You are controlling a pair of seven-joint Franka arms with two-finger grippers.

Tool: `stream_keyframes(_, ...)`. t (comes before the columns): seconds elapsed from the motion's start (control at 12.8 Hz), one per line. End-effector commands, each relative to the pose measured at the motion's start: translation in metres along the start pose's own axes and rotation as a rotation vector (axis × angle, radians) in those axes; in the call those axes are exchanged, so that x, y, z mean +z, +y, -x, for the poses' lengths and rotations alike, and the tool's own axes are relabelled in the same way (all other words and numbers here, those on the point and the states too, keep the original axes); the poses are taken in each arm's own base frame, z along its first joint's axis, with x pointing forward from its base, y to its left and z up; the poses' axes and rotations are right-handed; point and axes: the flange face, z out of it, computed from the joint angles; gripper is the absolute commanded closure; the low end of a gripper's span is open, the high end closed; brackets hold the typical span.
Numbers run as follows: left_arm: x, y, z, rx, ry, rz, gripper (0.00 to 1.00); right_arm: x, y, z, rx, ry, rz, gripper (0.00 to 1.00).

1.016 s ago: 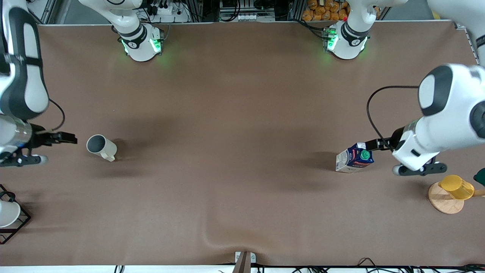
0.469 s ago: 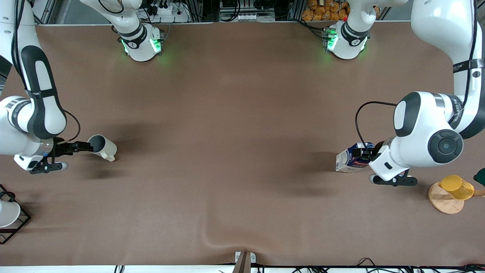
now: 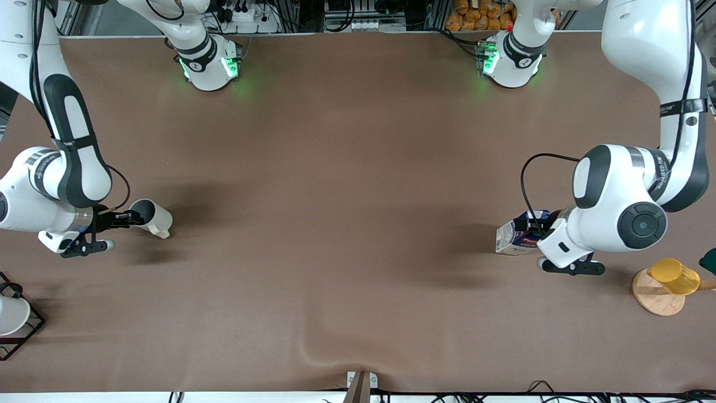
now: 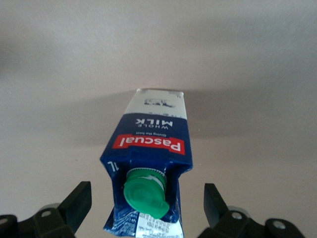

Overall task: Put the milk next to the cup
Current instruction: 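Carry the mug with the right gripper while the left gripper carries the milk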

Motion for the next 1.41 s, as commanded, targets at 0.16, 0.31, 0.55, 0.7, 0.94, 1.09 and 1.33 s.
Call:
stream_keyframes(0.16,0.038,-0.010,-0.010,0.007,-0.030,-0.012,0.00,-0.037,-0.043,-0.014,0.093,-0.040,-0.026,1.00)
stream_keyframes(0.31,0.048,-0.009,-0.013,0.008,-0.044,-0.004,0.24,-0.075,-0.086,-0.028,0.165,-0.105,-0.028,1.00)
stream_keyframes(0.55,0.039,-0.011,-0.012,0.005,-0.030,-0.003,1.00,-0.119,-0.143,-0.040,0.246,-0.139,-0.011,1.00)
stream_keyframes(0.7,0.028,-0.009,-0.011,0.004,-0.011,0.001,1.00,-0.134,-0.201,-0.047,0.320,-0.153,0.016,1.00)
stream_keyframes(0.94,-0.012,-0.011,0.001,-0.002,0.050,0.005,1.00,-0.132,-0.306,-0.052,0.467,-0.136,0.068,1.00)
stream_keyframes(1.09,-0.039,-0.010,0.011,-0.015,0.087,0.009,1.00,-0.120,-0.365,-0.050,0.530,-0.142,0.045,1.00)
stream_keyframes(1.33,-0.057,0.013,0.021,-0.042,0.107,0.014,1.00,-0.096,-0.443,-0.055,0.658,-0.067,0.002,1.00)
